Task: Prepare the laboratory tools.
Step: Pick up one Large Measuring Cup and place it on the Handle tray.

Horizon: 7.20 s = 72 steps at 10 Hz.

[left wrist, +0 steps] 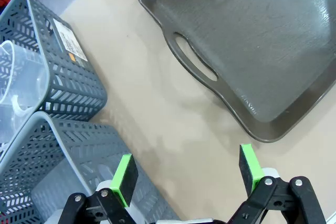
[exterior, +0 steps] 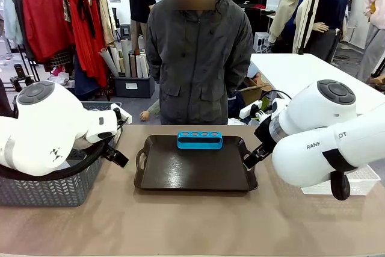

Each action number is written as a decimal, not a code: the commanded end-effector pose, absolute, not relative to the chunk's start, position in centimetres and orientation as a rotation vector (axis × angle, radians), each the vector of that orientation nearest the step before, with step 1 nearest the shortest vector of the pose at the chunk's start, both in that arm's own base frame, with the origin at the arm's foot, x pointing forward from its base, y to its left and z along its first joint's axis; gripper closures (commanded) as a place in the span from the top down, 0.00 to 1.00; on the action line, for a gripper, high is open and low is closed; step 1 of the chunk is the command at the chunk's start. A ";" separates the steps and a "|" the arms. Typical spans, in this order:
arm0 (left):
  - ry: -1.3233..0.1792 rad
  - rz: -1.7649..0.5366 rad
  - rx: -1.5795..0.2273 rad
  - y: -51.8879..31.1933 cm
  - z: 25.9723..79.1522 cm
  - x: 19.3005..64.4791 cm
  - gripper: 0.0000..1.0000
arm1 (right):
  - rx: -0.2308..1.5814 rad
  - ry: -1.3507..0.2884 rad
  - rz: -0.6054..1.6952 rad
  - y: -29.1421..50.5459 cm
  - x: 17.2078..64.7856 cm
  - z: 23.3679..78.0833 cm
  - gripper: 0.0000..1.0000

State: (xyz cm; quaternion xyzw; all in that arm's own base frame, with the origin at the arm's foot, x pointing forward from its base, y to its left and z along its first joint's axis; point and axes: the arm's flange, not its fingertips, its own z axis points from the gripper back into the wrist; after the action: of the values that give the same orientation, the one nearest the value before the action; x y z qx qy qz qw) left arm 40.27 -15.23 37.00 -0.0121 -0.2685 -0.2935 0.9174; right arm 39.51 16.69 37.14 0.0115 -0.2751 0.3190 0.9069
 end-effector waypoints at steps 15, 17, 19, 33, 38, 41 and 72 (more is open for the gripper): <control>-0.485 -0.675 -0.111 -17.3 40.5 39.7 1.00 | 0.209 -0.543 0.696 16.6 39.9 40.3 1.00; -0.472 -0.733 -0.223 -18.0 43.2 39.2 1.00 | 0.225 -0.545 0.718 16.2 40.0 42.4 1.00; -0.512 -0.809 -0.326 -18.6 47.1 38.7 1.00 | 0.233 -0.552 0.775 15.1 39.6 46.1 1.00; -0.751 -0.906 -0.338 -14.5 58.0 41.0 1.00 | 0.362 -0.690 0.843 5.9 36.5 59.2 1.00; -0.751 -0.906 -0.338 -14.5 58.0 41.0 1.00 | 0.362 -0.690 0.843 5.9 36.5 59.2 1.00; -0.703 -0.882 -0.304 -14.3 58.5 41.1 1.00 | 0.362 -0.690 0.843 5.9 36.5 59.2 1.00; -0.144 -0.206 -0.033 -1.7 41.3 63.2 1.00 | 0.362 -0.690 0.843 5.9 36.5 59.2 1.00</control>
State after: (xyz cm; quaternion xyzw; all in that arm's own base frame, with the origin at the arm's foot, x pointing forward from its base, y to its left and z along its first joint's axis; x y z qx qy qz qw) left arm 62.60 -1.86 41.55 -0.0023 -0.0597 -0.0852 0.9946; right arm 36.45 5.83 59.08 0.1612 -0.3240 0.4004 0.8419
